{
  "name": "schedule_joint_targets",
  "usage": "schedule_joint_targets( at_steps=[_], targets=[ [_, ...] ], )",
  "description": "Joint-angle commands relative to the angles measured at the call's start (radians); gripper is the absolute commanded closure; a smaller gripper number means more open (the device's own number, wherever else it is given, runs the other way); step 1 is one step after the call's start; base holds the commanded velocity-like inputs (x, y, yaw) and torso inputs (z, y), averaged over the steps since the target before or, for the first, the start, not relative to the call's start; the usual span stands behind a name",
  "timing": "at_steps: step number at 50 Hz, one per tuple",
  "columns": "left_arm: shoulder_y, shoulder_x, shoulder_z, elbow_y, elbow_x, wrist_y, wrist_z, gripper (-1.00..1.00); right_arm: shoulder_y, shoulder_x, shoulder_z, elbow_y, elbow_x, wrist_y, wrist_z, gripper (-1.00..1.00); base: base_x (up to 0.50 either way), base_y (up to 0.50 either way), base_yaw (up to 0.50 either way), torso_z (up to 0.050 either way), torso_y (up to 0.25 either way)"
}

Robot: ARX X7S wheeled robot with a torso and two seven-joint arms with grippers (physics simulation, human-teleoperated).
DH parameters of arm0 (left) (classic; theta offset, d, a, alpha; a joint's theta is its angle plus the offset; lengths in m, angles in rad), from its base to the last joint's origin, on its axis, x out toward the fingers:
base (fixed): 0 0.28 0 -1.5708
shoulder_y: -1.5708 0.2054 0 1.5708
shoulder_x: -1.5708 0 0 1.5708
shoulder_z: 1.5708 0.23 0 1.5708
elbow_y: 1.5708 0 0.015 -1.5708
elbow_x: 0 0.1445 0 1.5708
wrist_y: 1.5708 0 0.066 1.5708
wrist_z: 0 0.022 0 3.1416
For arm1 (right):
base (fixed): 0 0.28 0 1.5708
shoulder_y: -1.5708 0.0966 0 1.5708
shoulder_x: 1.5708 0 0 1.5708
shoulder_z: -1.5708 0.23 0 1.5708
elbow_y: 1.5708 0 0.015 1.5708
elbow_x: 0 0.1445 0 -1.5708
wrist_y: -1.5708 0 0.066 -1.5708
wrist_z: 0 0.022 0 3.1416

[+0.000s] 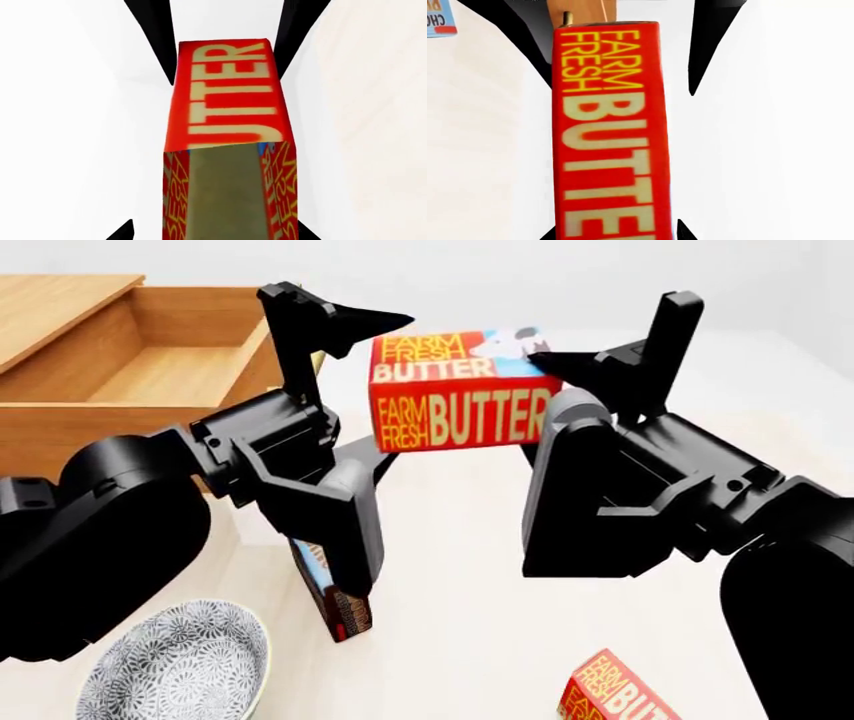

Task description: Put the butter at the front in the top drawer of the cabinet and close it.

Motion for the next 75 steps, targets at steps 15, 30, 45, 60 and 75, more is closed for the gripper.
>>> schedule_joint_targets(
  at_steps=[15, 30, 45, 60, 75],
  targets=[
    [0.006, -0.008, 0.001, 0.004, -0.002, 0.056, -0.001, 1.00, 0.017, -0.015, 0.039, -0.004, -0.060, -0.017, 0.006, 1.00, 0.00, 0.00, 0.00, 0.001, 0.001],
    [0.005, -0.010, -0.011, 0.003, -0.001, 0.077, -0.019, 1.00, 0.010, -0.015, 0.035, 0.012, -0.063, -0.026, 0.010, 1.00, 0.00, 0.00, 0.00, 0.000, 0.001],
    [-0.015, -0.019, -0.026, 0.010, 0.002, 0.069, -0.010, 1.00, -0.034, 0.081, 0.112, 0.009, -0.043, -0.065, 0.090, -1.00, 0.00, 0.00, 0.00, 0.001, 0.001],
    [-0.019, -0.048, -0.077, 0.128, -0.081, -0.105, 0.016, 1.00, -0.133, 0.204, 0.217, -0.079, -0.015, 0.067, 0.094, -1.00, 0.00, 0.00, 0.00, 0.001, 0.001],
    [-0.044, 0.102, -0.369, 0.361, -0.405, -0.878, -0.074, 1.00, -0.160, -0.014, 0.314, -0.202, 0.034, 0.575, -0.023, -1.00, 0.00, 0.00, 0.00, 0.001, 0.001]
  ],
)
